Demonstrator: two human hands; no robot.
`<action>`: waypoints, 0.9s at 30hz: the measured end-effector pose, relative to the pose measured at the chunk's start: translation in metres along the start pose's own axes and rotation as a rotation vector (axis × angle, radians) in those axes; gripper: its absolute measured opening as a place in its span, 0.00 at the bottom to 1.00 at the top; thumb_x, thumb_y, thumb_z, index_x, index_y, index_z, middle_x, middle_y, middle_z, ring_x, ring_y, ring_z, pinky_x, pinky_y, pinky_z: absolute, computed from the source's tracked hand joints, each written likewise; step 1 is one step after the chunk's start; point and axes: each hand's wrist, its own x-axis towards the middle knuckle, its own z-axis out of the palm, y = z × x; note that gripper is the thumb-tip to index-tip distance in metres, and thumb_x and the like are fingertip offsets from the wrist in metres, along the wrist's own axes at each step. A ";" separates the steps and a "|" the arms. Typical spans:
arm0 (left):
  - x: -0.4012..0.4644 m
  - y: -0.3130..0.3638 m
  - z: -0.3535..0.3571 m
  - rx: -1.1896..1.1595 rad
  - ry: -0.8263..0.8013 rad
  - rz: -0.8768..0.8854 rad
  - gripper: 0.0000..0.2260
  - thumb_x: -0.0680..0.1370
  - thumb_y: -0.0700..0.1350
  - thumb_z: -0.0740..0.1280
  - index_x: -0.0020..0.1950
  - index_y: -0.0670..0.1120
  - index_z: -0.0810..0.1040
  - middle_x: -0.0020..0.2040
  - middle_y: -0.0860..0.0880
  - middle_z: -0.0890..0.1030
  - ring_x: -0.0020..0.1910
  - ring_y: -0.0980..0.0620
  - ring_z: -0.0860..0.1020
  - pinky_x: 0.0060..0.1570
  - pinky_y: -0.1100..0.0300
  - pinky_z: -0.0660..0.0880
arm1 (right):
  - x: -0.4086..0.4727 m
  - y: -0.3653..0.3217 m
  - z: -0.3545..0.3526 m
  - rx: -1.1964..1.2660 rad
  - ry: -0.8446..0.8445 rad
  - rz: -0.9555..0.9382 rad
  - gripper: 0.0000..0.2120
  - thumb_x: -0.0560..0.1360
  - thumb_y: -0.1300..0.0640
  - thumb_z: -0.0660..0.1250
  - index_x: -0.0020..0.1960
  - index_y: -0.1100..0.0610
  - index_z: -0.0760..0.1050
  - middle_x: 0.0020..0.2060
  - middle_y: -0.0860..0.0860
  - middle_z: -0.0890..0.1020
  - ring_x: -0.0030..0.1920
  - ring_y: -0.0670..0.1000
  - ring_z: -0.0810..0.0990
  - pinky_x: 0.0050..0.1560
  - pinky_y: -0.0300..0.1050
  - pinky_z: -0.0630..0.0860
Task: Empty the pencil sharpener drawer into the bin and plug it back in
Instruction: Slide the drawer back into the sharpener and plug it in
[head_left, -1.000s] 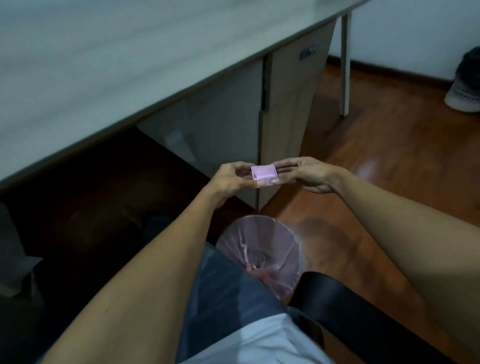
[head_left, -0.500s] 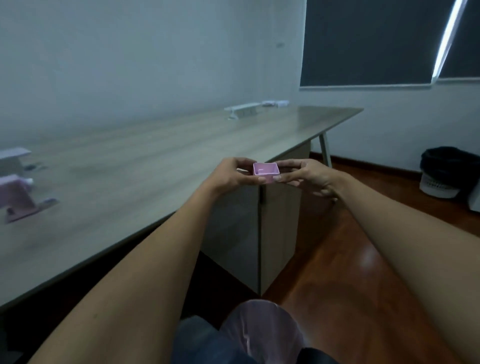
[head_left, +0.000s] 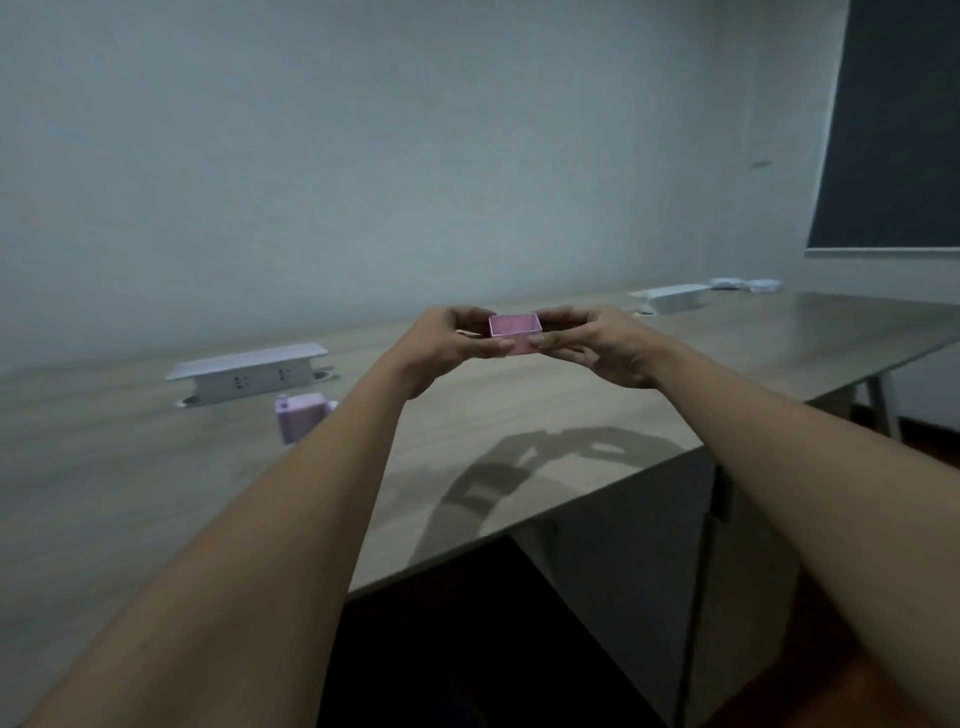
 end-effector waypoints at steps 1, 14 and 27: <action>-0.004 -0.005 -0.020 0.007 0.032 -0.013 0.26 0.67 0.48 0.80 0.64 0.42 0.82 0.57 0.45 0.87 0.60 0.47 0.84 0.69 0.48 0.73 | 0.015 0.001 0.017 0.000 -0.035 -0.007 0.23 0.72 0.71 0.73 0.66 0.66 0.78 0.63 0.60 0.82 0.66 0.55 0.81 0.70 0.46 0.73; -0.096 -0.065 -0.184 0.129 0.335 -0.198 0.21 0.73 0.43 0.77 0.65 0.42 0.81 0.58 0.45 0.86 0.58 0.50 0.84 0.59 0.60 0.77 | 0.131 0.060 0.168 -0.130 -0.236 -0.066 0.29 0.67 0.61 0.81 0.66 0.64 0.78 0.60 0.56 0.85 0.61 0.50 0.83 0.69 0.45 0.73; -0.176 -0.136 -0.219 0.118 0.418 -0.456 0.22 0.73 0.41 0.77 0.65 0.40 0.79 0.57 0.45 0.85 0.54 0.51 0.83 0.59 0.60 0.77 | 0.163 0.109 0.225 -0.242 -0.377 -0.065 0.27 0.68 0.61 0.80 0.66 0.60 0.80 0.59 0.52 0.85 0.63 0.50 0.82 0.59 0.38 0.77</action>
